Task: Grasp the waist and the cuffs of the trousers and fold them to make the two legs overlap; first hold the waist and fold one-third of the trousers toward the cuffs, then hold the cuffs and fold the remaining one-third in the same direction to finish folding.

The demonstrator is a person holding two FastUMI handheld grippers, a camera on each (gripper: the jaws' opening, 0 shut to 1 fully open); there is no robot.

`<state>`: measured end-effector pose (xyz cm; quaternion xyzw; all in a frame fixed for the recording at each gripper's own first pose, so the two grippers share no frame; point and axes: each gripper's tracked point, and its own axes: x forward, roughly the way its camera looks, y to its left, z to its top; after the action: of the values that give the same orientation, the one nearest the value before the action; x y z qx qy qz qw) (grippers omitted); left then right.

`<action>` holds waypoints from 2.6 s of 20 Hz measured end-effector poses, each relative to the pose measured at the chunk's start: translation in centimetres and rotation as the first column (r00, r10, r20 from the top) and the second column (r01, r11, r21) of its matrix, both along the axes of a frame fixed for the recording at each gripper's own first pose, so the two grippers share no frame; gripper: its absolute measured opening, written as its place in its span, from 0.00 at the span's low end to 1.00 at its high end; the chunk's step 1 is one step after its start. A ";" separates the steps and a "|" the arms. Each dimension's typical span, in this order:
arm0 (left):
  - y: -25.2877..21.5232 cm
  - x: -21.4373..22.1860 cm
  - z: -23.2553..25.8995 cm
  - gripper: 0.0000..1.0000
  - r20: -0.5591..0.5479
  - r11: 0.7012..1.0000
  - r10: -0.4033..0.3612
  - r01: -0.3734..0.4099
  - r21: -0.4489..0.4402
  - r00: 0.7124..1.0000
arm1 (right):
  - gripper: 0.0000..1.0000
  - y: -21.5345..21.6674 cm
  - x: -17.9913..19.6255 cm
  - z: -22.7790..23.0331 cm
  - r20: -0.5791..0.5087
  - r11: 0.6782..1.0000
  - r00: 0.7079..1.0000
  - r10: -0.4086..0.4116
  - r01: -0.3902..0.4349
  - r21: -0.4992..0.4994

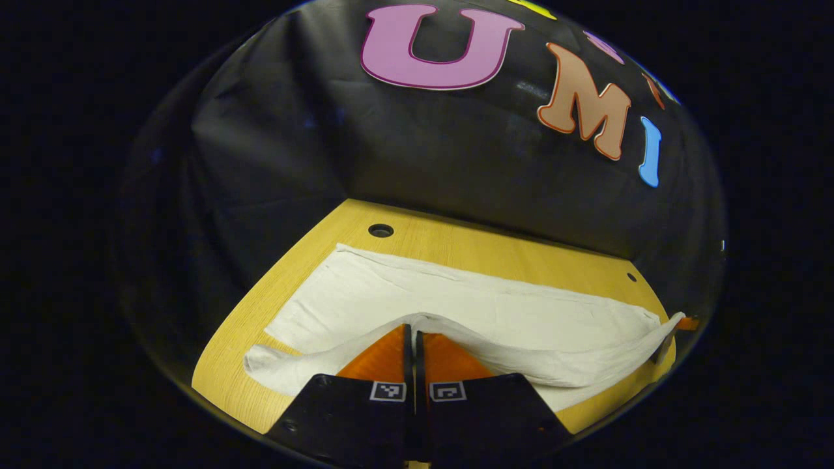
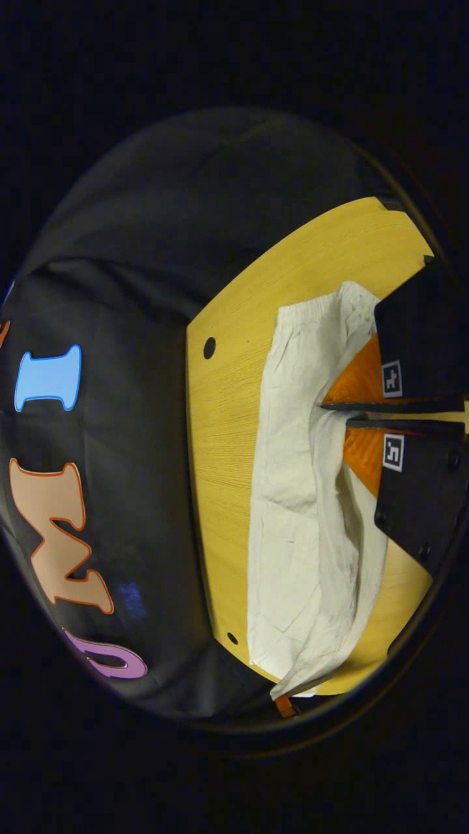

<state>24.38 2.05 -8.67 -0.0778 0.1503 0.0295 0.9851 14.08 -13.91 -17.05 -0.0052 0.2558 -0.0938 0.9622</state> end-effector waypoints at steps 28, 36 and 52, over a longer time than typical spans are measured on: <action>3.0 8.4 3.8 0.96 0.096 0.980 0.165 -0.174 0.094 0.982 | 0.98 -5.1 13.5 4.2 0.151 1.000 0.988 0.023 -0.024 0.006; -0.1 3.2 4.1 0.96 0.086 0.984 0.142 -0.150 0.095 0.986 | 0.98 -15.6 5.8 2.2 0.080 0.987 0.986 -0.145 0.150 -0.052; -1.7 2.1 3.6 0.96 0.052 0.987 0.109 -0.115 0.111 0.993 | 0.95 -16.6 4.8 -5.1 -0.052 0.967 0.988 -0.143 0.150 0.203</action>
<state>26.47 0.35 -5.05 -0.0307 0.1213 0.0915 0.9879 18.83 -30.54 -22.20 0.1120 0.2815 -0.1373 0.9430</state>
